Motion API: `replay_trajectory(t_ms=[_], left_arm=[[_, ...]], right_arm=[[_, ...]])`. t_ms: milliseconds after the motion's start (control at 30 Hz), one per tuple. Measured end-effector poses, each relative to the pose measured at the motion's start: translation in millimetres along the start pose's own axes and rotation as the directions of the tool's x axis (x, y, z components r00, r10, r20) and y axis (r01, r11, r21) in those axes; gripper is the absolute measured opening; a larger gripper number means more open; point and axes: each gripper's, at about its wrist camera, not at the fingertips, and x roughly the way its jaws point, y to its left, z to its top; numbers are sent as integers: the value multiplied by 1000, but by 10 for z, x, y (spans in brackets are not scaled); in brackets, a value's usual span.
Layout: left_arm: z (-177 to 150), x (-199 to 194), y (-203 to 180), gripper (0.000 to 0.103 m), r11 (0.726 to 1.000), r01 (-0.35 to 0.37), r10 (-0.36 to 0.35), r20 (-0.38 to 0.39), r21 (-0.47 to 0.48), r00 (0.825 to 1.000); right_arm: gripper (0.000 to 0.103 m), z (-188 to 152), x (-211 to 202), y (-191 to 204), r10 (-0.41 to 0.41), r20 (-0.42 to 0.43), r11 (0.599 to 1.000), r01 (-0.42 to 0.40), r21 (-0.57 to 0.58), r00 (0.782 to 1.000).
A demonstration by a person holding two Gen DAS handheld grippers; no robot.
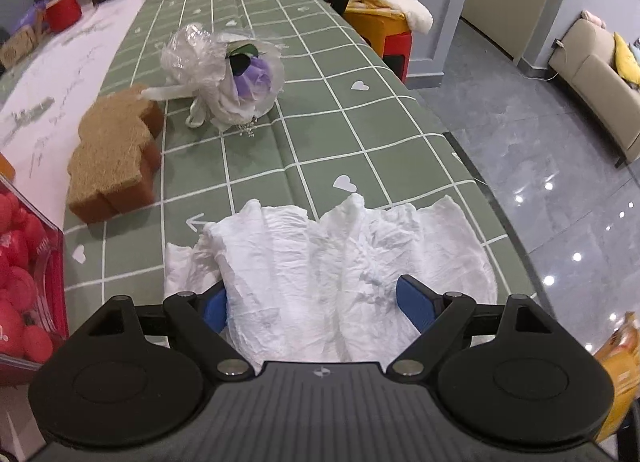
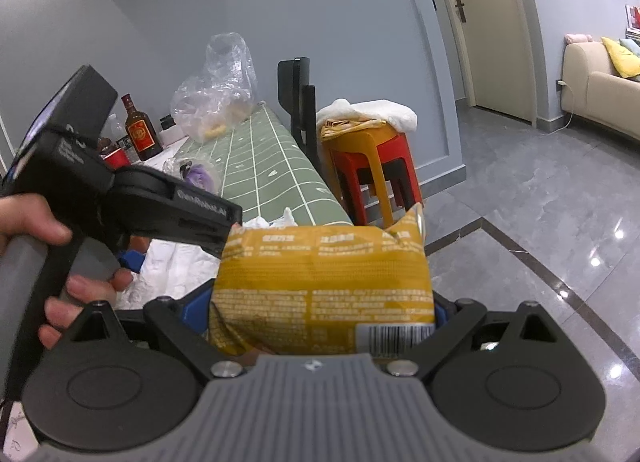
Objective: Organize soft objects
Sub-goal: 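Grasp the white towel with the left tool while the right tool holds the snack package, then lift and carry the white towel and snack package over the orange box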
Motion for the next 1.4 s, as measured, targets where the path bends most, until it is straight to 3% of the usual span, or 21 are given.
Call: replay_trajectory(t_ms=[100, 300, 467, 633, 800, 967, 1100, 1200, 1400], left_arm=[[-71, -15, -12, 98, 1000, -10, 12, 49, -28, 999], [-171, -63, -48, 91, 1000, -14, 13, 109, 7, 994], [-220, -128, -105, 65, 999, 0, -6, 129, 45, 992], [-265, -137, -132, 60, 998, -5, -3, 154, 55, 988], [-310, -177, -199, 43, 994, -15, -3, 172, 105, 985], [-404, -209, -304, 28, 973, -53, 6, 206, 225, 979], [-439, -222, -324, 22, 958, -59, 0, 205, 280, 979], [-423, -260, -273, 19, 962, -15, -38, 186, 273, 982], [-492, -461, -185, 18, 960, 33, -101, 233, 280, 967]], right_arm=[[95, -12, -3, -11, 3, 1, 1000, -3, 3, 1000], [95, -18, 32, -35, -8, 2, 1000, 8, 23, 1000], [95, -18, 33, -1, -17, 6, 1000, 17, 15, 1000], [95, -44, 38, -9, -30, 5, 999, 30, 28, 1000], [95, -57, 9, 34, -39, 15, 999, 39, 14, 999], [95, -90, -28, 29, -37, 25, 999, 37, 25, 999], [95, -114, -83, 56, -49, 30, 999, 49, 3, 998], [95, -122, -145, 65, -49, 45, 999, 49, 6, 998], [95, -146, -265, 92, -58, 64, 998, 57, 12, 996]])
